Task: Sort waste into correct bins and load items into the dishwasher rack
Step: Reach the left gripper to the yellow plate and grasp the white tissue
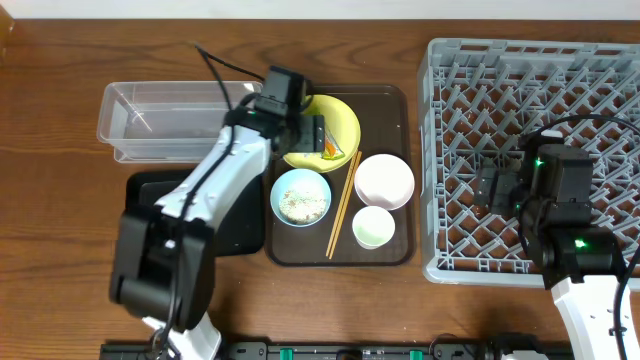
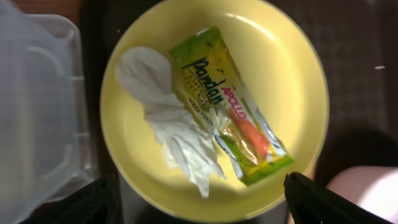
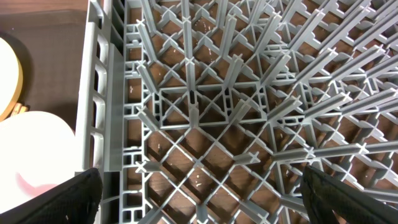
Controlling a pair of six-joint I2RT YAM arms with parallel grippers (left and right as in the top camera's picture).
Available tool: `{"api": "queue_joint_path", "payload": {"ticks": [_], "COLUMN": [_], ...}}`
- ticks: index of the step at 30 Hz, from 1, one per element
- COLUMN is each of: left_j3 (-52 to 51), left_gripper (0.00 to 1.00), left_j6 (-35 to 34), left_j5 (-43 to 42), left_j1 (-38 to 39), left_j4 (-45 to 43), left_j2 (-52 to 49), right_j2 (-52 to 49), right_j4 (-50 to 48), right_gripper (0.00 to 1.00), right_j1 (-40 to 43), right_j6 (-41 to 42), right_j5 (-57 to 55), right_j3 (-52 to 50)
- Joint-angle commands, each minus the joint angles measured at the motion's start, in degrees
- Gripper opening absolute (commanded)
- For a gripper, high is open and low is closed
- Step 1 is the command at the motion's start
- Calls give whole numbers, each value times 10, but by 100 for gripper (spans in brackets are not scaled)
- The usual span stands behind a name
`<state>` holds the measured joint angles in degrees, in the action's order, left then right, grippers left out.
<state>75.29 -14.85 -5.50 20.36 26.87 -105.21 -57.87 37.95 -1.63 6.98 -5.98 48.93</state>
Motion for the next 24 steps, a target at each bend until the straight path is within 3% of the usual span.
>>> {"api": "queue_joint_path", "payload": {"ticks": [1,13,16,18,24], "left_j3": [5,5,5,5,5], "left_gripper": [85,68,55,38,15], "left_j6": [-5,-5,-5,-5,-5], "left_j5": [49,51,51,51,51], "left_j1": [7,7,7,7,7], "left_j4": [-7,-31,-37,-37,-34], "left_j2": [-24,-91,-104,-105,-82], "right_j2": [1,1,1,1,1], "right_j4": [0,9,10,10,11], "right_gripper": [99,99,99,99,99], "right_j1": [-4,-4,-4,-4,-4], "right_j6": [-2,-2,-2,-2,-2], "right_j5": [2,3,3,2,2], "right_j3": [13,13,13,13,13]}}
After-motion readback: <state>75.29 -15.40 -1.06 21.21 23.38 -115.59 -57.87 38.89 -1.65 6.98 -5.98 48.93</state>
